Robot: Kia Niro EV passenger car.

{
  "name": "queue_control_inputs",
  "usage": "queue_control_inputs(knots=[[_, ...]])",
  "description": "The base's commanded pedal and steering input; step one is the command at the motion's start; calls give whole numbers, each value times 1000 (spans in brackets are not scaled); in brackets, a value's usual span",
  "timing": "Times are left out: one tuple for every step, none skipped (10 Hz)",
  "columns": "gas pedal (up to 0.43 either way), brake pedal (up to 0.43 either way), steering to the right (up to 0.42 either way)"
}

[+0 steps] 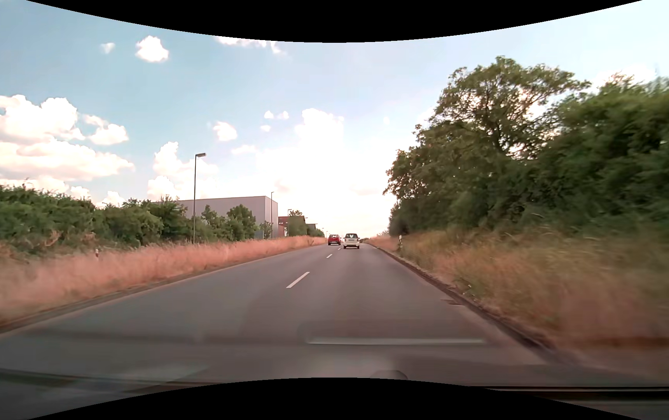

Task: Follow the waypoints while adhering to traffic rules and regulations

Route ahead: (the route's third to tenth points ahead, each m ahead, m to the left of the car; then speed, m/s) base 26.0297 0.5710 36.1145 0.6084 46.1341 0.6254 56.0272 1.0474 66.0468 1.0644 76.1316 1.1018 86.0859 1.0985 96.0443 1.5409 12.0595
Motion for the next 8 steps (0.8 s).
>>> queue_control_inputs(knots=[[79,0,-2],[79,0,-2],[79,0,-2],[79,0,-2],[79,0,-2],[79,0,-2],[79,0,-2],[79,0,-3]])
